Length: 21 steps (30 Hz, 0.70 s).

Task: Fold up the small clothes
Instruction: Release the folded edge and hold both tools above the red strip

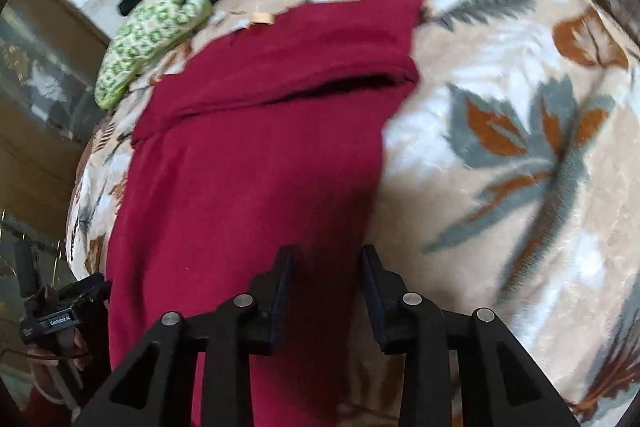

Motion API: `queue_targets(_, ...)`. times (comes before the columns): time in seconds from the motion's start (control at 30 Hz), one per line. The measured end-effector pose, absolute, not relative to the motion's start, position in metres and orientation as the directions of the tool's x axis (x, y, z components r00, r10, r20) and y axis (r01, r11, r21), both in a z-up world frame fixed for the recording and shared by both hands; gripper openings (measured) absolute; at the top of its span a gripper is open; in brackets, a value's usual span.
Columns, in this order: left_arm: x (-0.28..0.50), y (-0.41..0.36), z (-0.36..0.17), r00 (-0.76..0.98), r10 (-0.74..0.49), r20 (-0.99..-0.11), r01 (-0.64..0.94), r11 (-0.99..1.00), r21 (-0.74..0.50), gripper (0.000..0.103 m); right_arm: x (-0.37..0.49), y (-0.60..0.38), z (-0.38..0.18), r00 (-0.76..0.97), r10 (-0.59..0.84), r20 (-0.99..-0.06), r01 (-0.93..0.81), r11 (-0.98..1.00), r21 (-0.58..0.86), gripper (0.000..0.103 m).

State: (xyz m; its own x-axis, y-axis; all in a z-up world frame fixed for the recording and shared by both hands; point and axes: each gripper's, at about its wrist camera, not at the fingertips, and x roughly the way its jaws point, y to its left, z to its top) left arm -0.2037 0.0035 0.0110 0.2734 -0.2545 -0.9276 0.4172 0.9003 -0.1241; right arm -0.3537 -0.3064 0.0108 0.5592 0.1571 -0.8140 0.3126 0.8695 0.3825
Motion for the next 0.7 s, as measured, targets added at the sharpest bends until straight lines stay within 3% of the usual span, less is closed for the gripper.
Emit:
queue_targets(0.07,-0.205,0.004,0.01,0.273,-0.249,-0.929,0.421,0.9,-0.117,0.102,-0.349,-0.297,0.015,0.543,0.104,-0.833,0.297,0.904,0.307,0.008)
queue_targets(0.2,-0.212,0.007,0.008,0.277,-0.248,-0.928,0.426,0.898,-0.113,0.102,-0.363,-0.305,0.027,0.53,-0.017,-0.848,0.327,0.927,0.185,0.006)
queue_targets(0.37,-0.219,0.007,0.005,0.292,-0.236,-0.927,0.432,0.897,-0.092,0.102,-0.371,-0.321,0.019,0.516,-0.033,-0.856,0.4,0.893,0.207,0.004)
queue_targets(0.53,-0.222,0.009,0.004,0.299,-0.236,-0.925,0.422,0.902,-0.094,0.102,-0.387,-0.322,0.03,0.557,0.076,-0.827,0.381,0.862,0.336,0.005)
queue_targets(0.63,-0.225,0.009,0.003,0.303,-0.235,-0.924,0.415,0.905,-0.094,0.102,-0.391,-0.31,0.033,0.535,0.094,-0.84,0.362,0.873,0.328,0.011)
queue_targets(0.7,-0.227,0.009,0.003,0.3,-0.237,-0.924,0.416,0.904,-0.097,0.102,-0.396,-0.304,0.031,0.529,0.115,-0.841,0.351,0.872,0.341,0.022)
